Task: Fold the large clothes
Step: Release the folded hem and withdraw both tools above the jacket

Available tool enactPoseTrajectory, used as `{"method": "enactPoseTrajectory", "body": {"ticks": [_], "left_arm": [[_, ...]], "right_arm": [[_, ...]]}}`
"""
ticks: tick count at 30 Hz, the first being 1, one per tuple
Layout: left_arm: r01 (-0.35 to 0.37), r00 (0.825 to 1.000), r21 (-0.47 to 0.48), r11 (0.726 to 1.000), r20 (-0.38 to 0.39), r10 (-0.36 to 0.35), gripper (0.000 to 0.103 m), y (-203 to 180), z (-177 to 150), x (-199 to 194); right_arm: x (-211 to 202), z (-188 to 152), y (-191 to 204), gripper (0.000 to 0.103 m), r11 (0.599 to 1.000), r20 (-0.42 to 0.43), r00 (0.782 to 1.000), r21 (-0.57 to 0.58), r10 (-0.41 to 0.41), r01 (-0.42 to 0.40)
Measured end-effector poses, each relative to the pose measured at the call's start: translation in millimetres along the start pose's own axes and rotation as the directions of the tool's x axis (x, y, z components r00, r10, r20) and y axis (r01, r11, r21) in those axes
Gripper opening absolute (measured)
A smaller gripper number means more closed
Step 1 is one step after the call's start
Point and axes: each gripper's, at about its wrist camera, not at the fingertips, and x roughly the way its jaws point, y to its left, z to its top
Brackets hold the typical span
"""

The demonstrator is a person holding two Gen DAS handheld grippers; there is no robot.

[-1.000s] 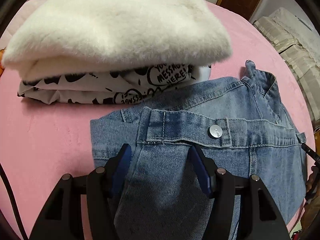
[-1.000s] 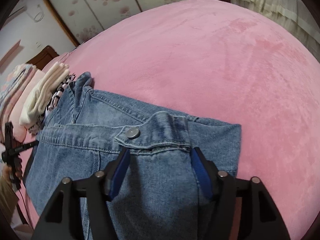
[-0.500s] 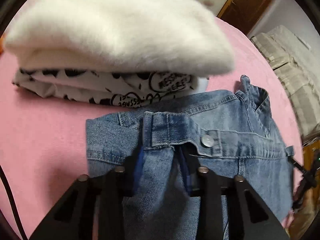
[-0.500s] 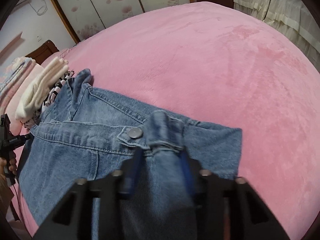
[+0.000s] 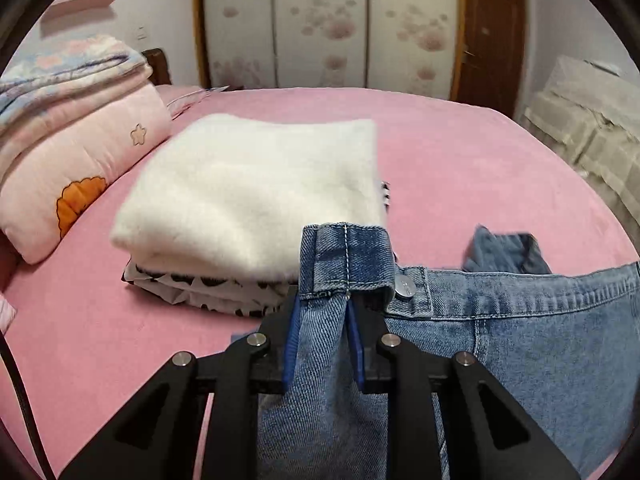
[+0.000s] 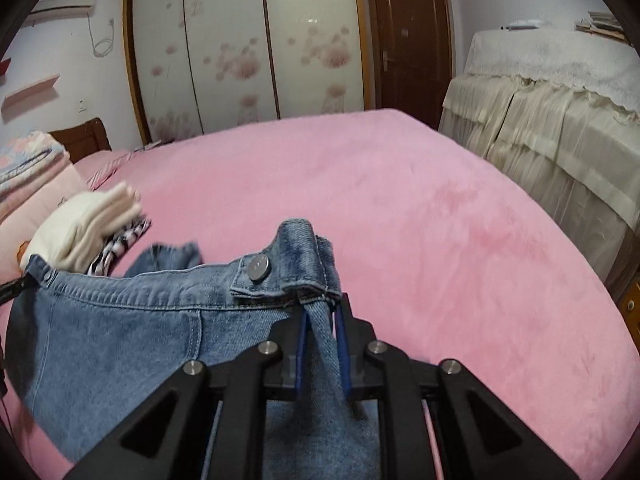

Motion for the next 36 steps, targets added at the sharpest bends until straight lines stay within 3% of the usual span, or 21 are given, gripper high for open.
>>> {"method": "enactPoseTrajectory", "body": {"ticks": [3, 6, 7, 13, 17, 19, 23, 26, 29, 33, 35, 36], "left_arm": [[-0.027, 0.999, -0.011, 1.0, -0.019, 0.027, 0.02, -6.2, -8.1, 30.0], [-0.072, 0.997, 0.034, 0.997, -0.023, 0.073, 0.023, -15.0, -31.8, 60.5], [-0.075, 0.996, 0.03, 0.997, -0.035, 0.076, 0.024, -15.2, -37.2, 67.1], [-0.062, 0.993, -0.022, 0.998, -0.1, 0.06, 0.039, -4.9, -39.0, 81.9], [-0.056, 0.986, -0.055, 0.997, -0.161, 0.047, 0.039, 1.4, -30.4, 61.8], [-0.033, 0.989, -0.116, 0.993, -0.145, 0.016, 0.04, 6.9, -27.9, 35.8], [0.032, 0.994, -0.226, 0.974, -0.093, -0.054, 0.067, 2.3, -32.2, -19.2], [0.105, 0.991, -0.276, 0.955, -0.05, -0.124, 0.068, -13.5, -49.6, -54.2], [0.117, 0.991, -0.266, 0.957, -0.03, -0.13, 0.068, -43.1, -81.0, -70.1], [0.056, 0.995, -0.162, 0.985, -0.075, -0.068, 0.068, -80.1, -123.1, -58.2], [-0.012, 0.991, -0.105, 0.994, -0.13, -0.002, 0.07, -84.2, -141.9, -43.1], [-0.002, 0.992, -0.098, 0.995, -0.122, -0.01, 0.07, -82.1, -146.0, -43.2]], "right_arm": [[47.2, -6.2, 11.7, 0.012, 0.997, -0.076, 0.995, -0.042, -0.061, 0.058], [96.8, -37.6, 11.0, 0.016, 0.991, -0.218, 0.968, -0.073, -0.124, 0.11], [103.2, -44.0, 10.2, 0.018, 0.99, -0.227, 0.964, -0.069, -0.138, 0.126], [95.3, -37.4, 6.0, 0.029, 0.985, -0.233, 0.957, -0.053, -0.171, 0.163], [55.3, -24.5, -0.5, 0.029, 0.982, -0.183, 0.967, 0.041, -0.176, 0.186], [34.7, -24.1, 6.5, 0.029, 0.986, -0.156, 0.978, 0.066, -0.14, 0.152], [5.1, -36.5, 43.0, 0.029, 0.997, -0.172, 0.985, 0.066, -0.025, 0.037], [-4.1, -50.0, 87.8, 0.029, 0.997, -0.211, 0.975, 0.046, 0.069, -0.061], [-14.2, -70.1, 140.9, 0.029, 0.988, -0.206, 0.967, 0.001, 0.15, -0.153], [-6.9, -104.8, 173.3, 0.029, 0.989, -0.228, 0.969, -0.085, 0.099, -0.121], [-0.9, -121.1, 161.3, 0.029, 0.992, -0.245, 0.968, -0.095, 0.055, -0.081], [-2.1, -126.1, 148.7, 0.027, 0.993, -0.234, 0.971, -0.084, 0.057, -0.079]]}}
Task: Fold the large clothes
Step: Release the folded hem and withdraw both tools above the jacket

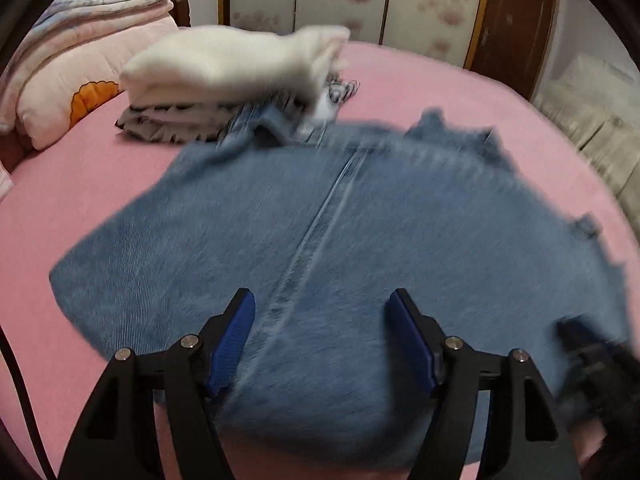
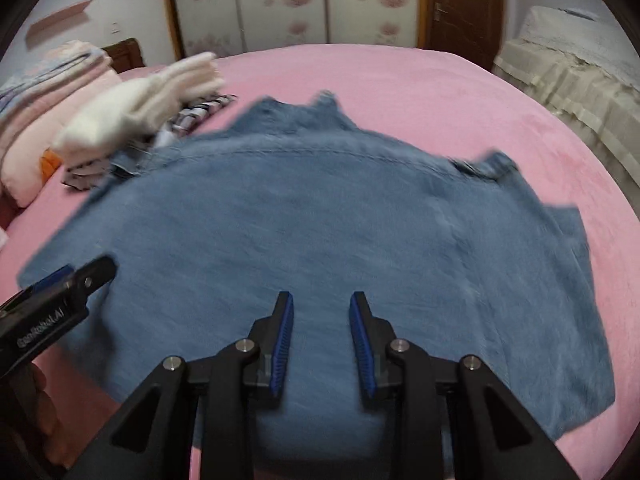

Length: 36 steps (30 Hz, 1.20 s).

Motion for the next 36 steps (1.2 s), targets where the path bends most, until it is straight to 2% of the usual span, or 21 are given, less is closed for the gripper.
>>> {"method": "enactPoseTrajectory", "body": {"ticks": [1, 2, 4, 5, 6, 7, 8, 9, 11, 12, 16, 18, 27, 32, 36], "left_arm": [[0.016, 1.0, -0.003, 1.0, 0.018, -0.016, 0.07, 6.0, -2.9, -2.8], [0.009, 1.0, -0.01, 1.0, 0.028, -0.009, 0.07, 11.7, -3.7, -5.2], [-0.043, 0.999, -0.022, 0.999, 0.023, 0.043, 0.07, 28.0, -1.2, -6.3], [-0.049, 0.999, -0.036, 0.998, 0.02, 0.05, 0.07, 36.9, -0.3, -6.8], [-0.001, 1.0, -0.063, 0.998, 0.026, 0.002, 0.069, 48.4, 0.3, -9.1], [0.03, 0.999, -0.079, 0.996, 0.034, -0.028, 0.069, 55.8, 1.1, -10.0], [0.027, 0.999, -0.089, 0.996, 0.043, -0.024, 0.069, 61.0, 0.4, -11.0], [-0.026, 0.999, -0.093, 0.995, 0.045, 0.031, 0.069, 65.0, -1.6, -11.9], [-0.007, 0.999, -0.099, 0.995, 0.048, 0.012, 0.069, 68.8, -4.9, -12.0], [-0.006, 0.998, -0.1, 0.995, 0.056, 0.012, 0.069, 68.9, -5.7, -12.5], [-0.036, 0.998, -0.076, 0.996, 0.051, 0.04, 0.069, 64.4, -3.1, -8.9], [-0.038, 0.998, -0.073, 0.997, 0.045, 0.042, 0.069, 63.3, -2.7, -10.8], [0.019, 0.997, -0.104, 0.994, -0.071, -0.026, 0.07, 65.1, 12.2, -24.2], [0.044, 0.996, -0.107, 0.993, -0.075, -0.052, 0.07, 63.5, 14.1, -49.8], [0.063, 0.996, -0.06, 0.996, -0.066, -0.067, 0.071, 59.9, 13.2, -76.5]], "right_arm": [[-4.4, -5.4, -14.4, 0.027, 1.0, 0.019, 1.0, 0.012, -0.01, 0.009], [-9.3, -10.1, -26.4, 0.028, 0.998, 0.028, 0.998, 0.018, -0.054, 0.054], [-20.8, -18.1, -55.2, 0.028, 0.989, 0.044, 0.989, 0.041, -0.144, 0.143], [-23.6, -22.5, -73.2, 0.044, 0.978, 0.031, 0.979, 0.066, -0.201, 0.198], [-26.2, -25.5, -85.2, 0.06, 0.979, 0.029, 0.982, 0.092, -0.186, 0.183], [-29.6, -29.4, -102.1, 0.06, 0.971, 0.021, 0.981, 0.148, -0.192, 0.187], [-31.4, -33.7, -116.9, 0.058, 0.955, 0.003, 0.973, 0.188, -0.232, 0.228], [-32.1, -37.3, -127.1, 0.047, 0.949, -0.01, 0.971, 0.211, -0.239, 0.236], [-35.2, -42.5, -139.4, 0.041, 0.945, -0.011, 0.979, 0.26, -0.202, 0.198], [-37.2, -42.4, -139.4, 0.041, 0.945, -0.005, 0.98, 0.265, -0.2, 0.194], [-33.7, -39.9, -122.2, 0.043, 0.94, -0.018, 0.96, 0.202, -0.278, 0.276], [-33.9, -39.7, -121.0, 0.044, 0.937, -0.021, 0.959, 0.207, -0.284, 0.282], [-50.0, -35.5, -127.1, 0.044, 0.931, -0.045, 0.971, 0.279, -0.233, 0.237], [-69.0, -29.3, -120.0, 0.044, 0.929, -0.035, 0.981, 0.315, -0.19, 0.191], [-93.2, -23.7, -104.4, 0.044, 0.939, 0.001, 0.983, 0.295, -0.185, 0.176]]}}
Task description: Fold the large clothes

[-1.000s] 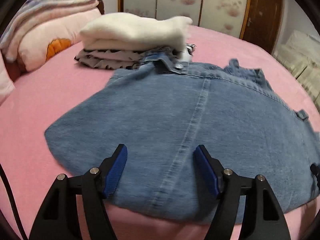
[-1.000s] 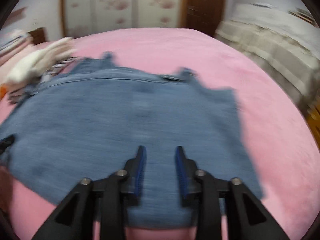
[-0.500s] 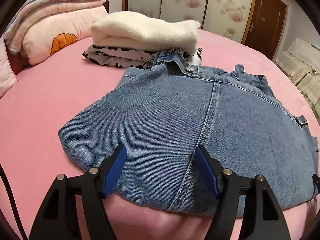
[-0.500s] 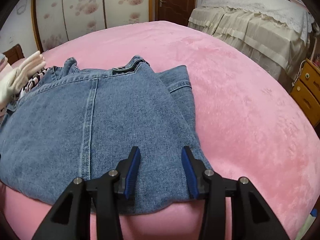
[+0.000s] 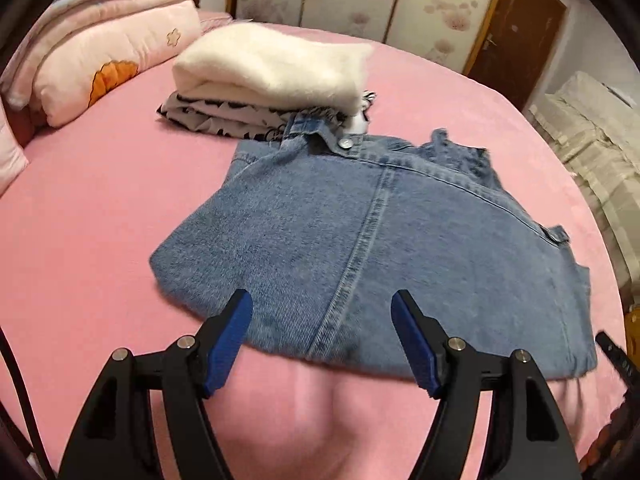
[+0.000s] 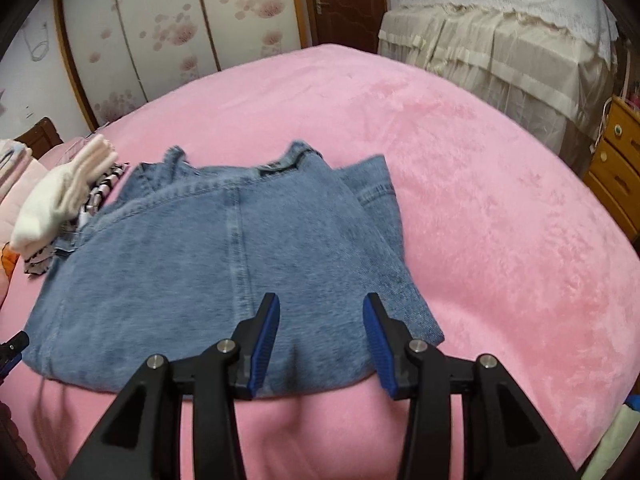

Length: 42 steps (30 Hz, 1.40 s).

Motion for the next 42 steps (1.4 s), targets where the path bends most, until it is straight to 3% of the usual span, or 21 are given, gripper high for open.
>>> {"method": "enactPoseTrajectory", "body": {"ticks": [5, 14, 23, 27, 31, 38, 40, 42], "left_arm": [[0.001, 1.0, 0.01, 1.0, 0.018, -0.002, 0.072, 4.7, -6.2, -28.2], [0.075, 0.997, -0.034, 0.997, 0.019, -0.075, 0.073, 17.8, -19.8, -59.2], [0.171, 0.984, -0.084, 0.982, -0.026, -0.174, 0.073, 28.7, -37.3, -50.1], [0.243, 0.966, -0.155, 0.958, -0.047, -0.252, 0.073, 42.1, -46.4, -30.7], [0.359, 0.928, -0.274, 0.892, 0.005, -0.372, 0.073, 62.6, -53.9, -7.5], [0.404, 0.909, -0.427, 0.809, 0.094, -0.405, 0.073, 90.5, -56.4, 51.1], [0.42, 0.906, -0.426, 0.802, 0.14, -0.4, 0.073, 91.9, -51.6, 59.8], [0.426, 0.905, -0.399, 0.812, 0.18, -0.385, 0.073, 86.9, -42.2, 68.6]], "right_arm": [[-29.3, 2.2, 12.3, 0.044, 0.999, 0.027, 0.999, -0.014, 0.038, -0.038], [-62.3, -1.1, 52.6, 0.044, 0.989, 0.041, 0.992, -0.094, 0.115, -0.111], [-71.3, -21.1, 102.6, 0.044, 0.969, 0.038, 0.982, -0.177, 0.184, -0.175], [-60.8, -32.3, 120.8, 0.044, 0.959, 0.011, 0.98, -0.208, 0.2, -0.194], [-48.3, -40.5, 132.4, 0.044, 0.952, -0.014, 0.976, -0.219, 0.217, -0.215], [-22.1, -45.8, 148.0, 0.044, 0.94, -0.036, 0.971, -0.243, 0.238, -0.239], [-16.4, -45.2, 151.6, 0.044, 0.938, -0.03, 0.968, -0.241, 0.248, -0.248], [-10.9, -44.2, 154.1, 0.044, 0.937, -0.024, 0.966, -0.24, 0.257, -0.255]]}}
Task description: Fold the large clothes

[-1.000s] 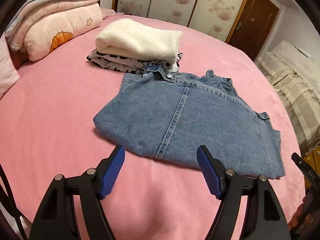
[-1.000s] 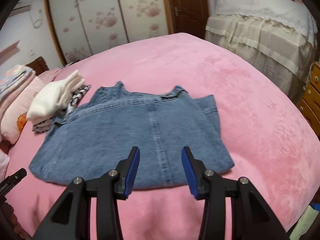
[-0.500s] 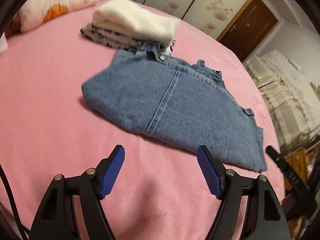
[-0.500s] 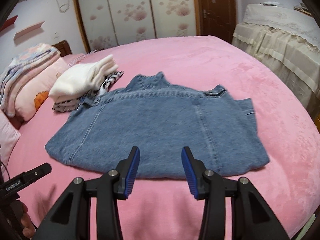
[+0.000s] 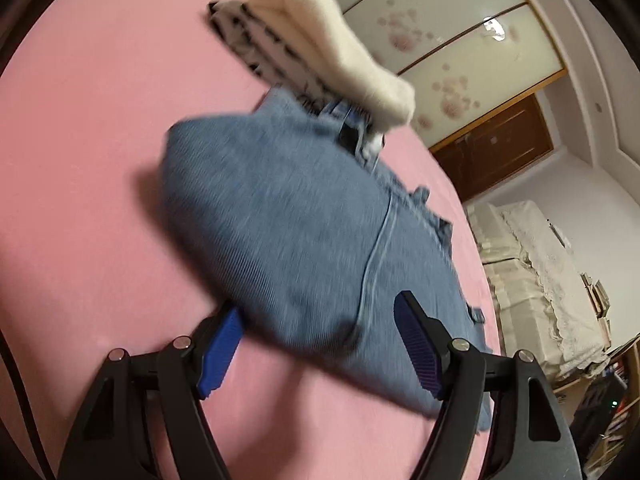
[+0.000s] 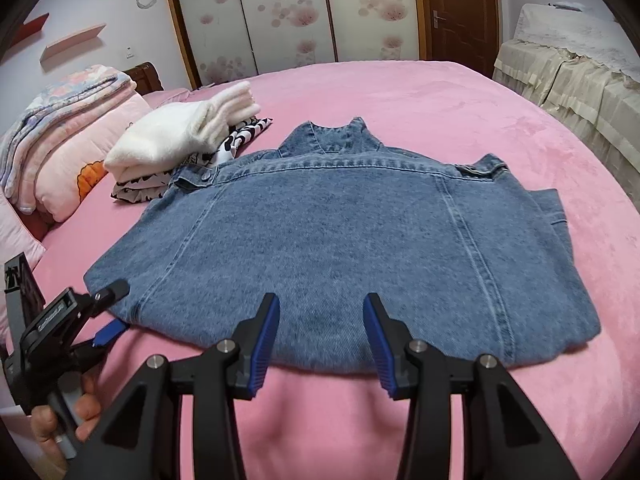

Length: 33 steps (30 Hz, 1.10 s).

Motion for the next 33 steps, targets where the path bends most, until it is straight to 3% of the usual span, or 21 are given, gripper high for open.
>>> {"method": "enactPoseTrajectory", "body": {"ticks": [9, 12, 14, 17, 21, 22, 24, 28, 30, 31, 33], "left_arm": [[-0.007, 0.999, 0.05, 0.999, 0.046, 0.005, 0.072, -21.8, 33.0, 48.1], [-0.041, 0.998, 0.059, 0.997, 0.046, 0.038, 0.05, -25.4, 41.5, 60.2], [-0.099, 0.994, 0.072, 0.992, 0.044, 0.096, 0.024, -27.7, 44.2, 65.0], [-0.109, 0.993, 0.092, 0.99, 0.053, 0.104, 0.012, -29.9, 44.3, 60.6], [-0.143, 0.987, 0.14, 0.98, 0.099, 0.13, 0.009, -47.9, 41.5, 45.3], [-0.152, 0.983, 0.169, 0.974, 0.125, 0.132, 0.008, -58.2, 39.7, 39.2], [-0.168, 0.977, 0.209, 0.963, 0.164, 0.135, 0.008, -76.4, 36.6, 28.7], [-0.205, 0.963, 0.287, 0.936, 0.227, 0.142, 0.008, -109.9, 28.0, 13.3], [-0.222, 0.957, 0.325, 0.919, 0.254, 0.142, 0.008, -123.9, 23.2, 7.4], [-0.228, 0.955, 0.348, 0.909, 0.263, 0.138, 0.008, -132.2, 20.9, 5.1], [-0.222, 0.958, 0.393, 0.892, 0.259, 0.124, 0.008, -148.9, 15.5, 5.9]], "right_arm": [[29.8, 4.3, -0.6, 0.043, 1.0, -0.004, 1.0, 0.013, 0.014, -0.013], [36.0, 6.1, -2.6, 0.043, 1.0, -0.005, 1.0, 0.019, 0.014, -0.014], [37.7, 6.8, -3.3, 0.043, 1.0, -0.004, 1.0, 0.019, 0.011, -0.011], [40.7, 10.3, -6.1, 0.043, 1.0, -0.005, 1.0, 0.02, 0.006, -0.005], [46.7, 24.9, -9.1, 0.042, 1.0, -0.005, 1.0, -0.006, -0.026, 0.026], [48.9, 30.3, -9.2, 0.039, 0.999, -0.003, 0.999, -0.018, -0.046, 0.046], [54.4, 43.8, -8.7, 0.019, 0.997, 0.008, 0.998, -0.049, -0.054, 0.054], [75.3, 61.1, -1.1, 0.013, 0.993, 0.015, 0.999, -0.111, -0.037, 0.039], [95.8, 61.6, 4.5, 0.009, 0.99, -0.034, 0.999, -0.14, -0.012, 0.007], [114.9, 57.9, 5.4, 0.007, 0.99, -0.108, 0.994, -0.141, 0.004, -0.02], [131.4, 52.2, 2.9, 0.006, 0.991, -0.136, 0.991, -0.13, 0.015, -0.033]]}}
